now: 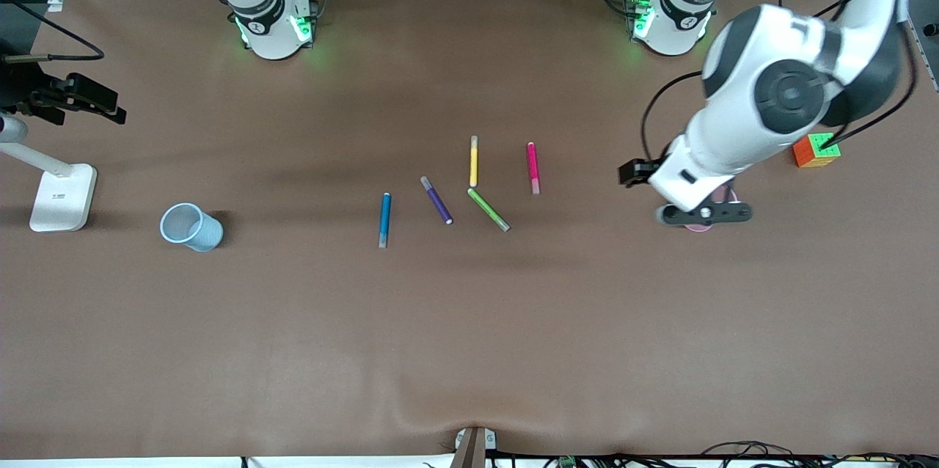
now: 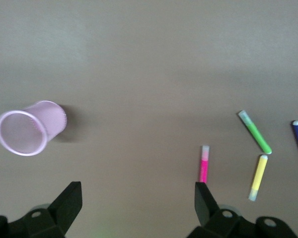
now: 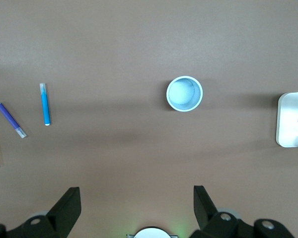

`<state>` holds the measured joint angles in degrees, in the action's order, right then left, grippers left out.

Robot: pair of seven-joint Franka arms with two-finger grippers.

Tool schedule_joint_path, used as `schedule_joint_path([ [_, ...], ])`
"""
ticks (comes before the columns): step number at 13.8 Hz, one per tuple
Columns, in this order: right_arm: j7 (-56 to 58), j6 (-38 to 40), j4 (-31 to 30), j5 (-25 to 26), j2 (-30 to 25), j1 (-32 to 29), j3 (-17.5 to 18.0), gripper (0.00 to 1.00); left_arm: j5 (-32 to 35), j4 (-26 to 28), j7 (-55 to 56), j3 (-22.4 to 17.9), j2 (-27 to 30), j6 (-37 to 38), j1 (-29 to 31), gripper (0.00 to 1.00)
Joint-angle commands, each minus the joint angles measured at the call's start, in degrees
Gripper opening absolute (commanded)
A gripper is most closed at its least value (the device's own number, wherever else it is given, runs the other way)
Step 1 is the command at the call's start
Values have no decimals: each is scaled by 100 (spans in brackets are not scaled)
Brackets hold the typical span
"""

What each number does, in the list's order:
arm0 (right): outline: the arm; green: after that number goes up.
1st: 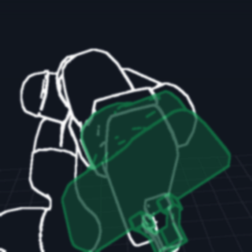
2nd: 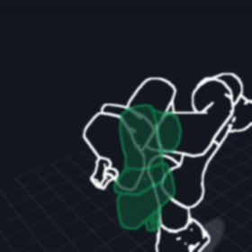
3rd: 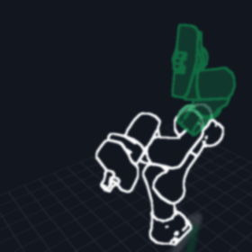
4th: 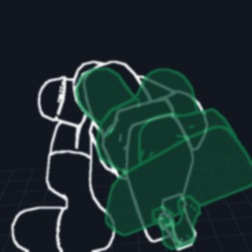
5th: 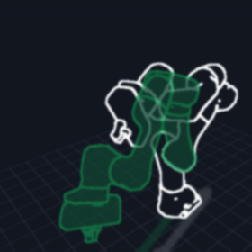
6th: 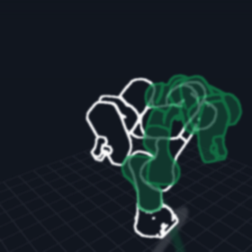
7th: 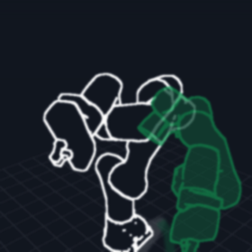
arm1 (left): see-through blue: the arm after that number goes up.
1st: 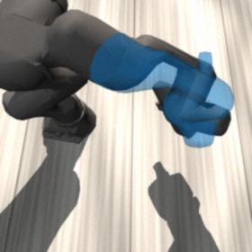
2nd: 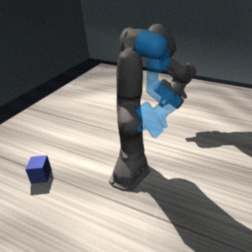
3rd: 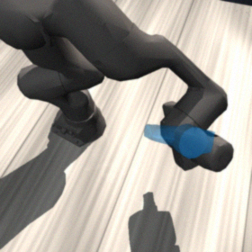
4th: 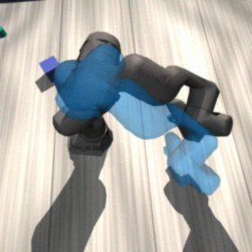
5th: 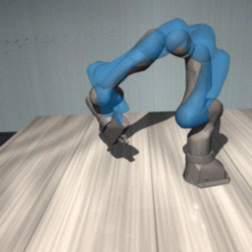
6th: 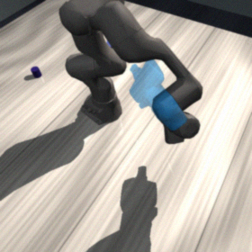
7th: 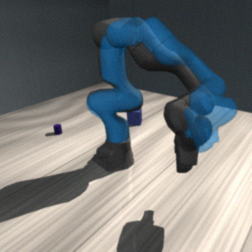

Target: Place pink and blue markers in matching cups

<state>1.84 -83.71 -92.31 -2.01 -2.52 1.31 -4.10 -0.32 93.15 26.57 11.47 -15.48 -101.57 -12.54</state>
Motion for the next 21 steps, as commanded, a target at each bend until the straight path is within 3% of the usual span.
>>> schedule_joint_path([
  [1,-26,22,-15,16,-47,-25,23,100,6,-69,645,-5,-393,-310,-414,100],
  [8,-26,39,-23,7,-38,-16,23,100,32,466,1350,-14,-1070,-1610,-1039,100],
  [14,-123,31,-59,-10,181,466,49,100,41,712,1702,-14,-1334,-1796,-1049,100],
  [16,-123,-13,-59,-28,287,625,49,100,41,1028,1737,-14,-1335,-2277,-1084,100],
  [20,-123,-31,-59,-431,445,660,41,100,41,1433,1896,-14,-1527,-3122,-1259,100],
  [21,-123,-74,-50,-449,489,669,41,100,41,1486,2035,-14,-1615,-3280,-1390,96],
])
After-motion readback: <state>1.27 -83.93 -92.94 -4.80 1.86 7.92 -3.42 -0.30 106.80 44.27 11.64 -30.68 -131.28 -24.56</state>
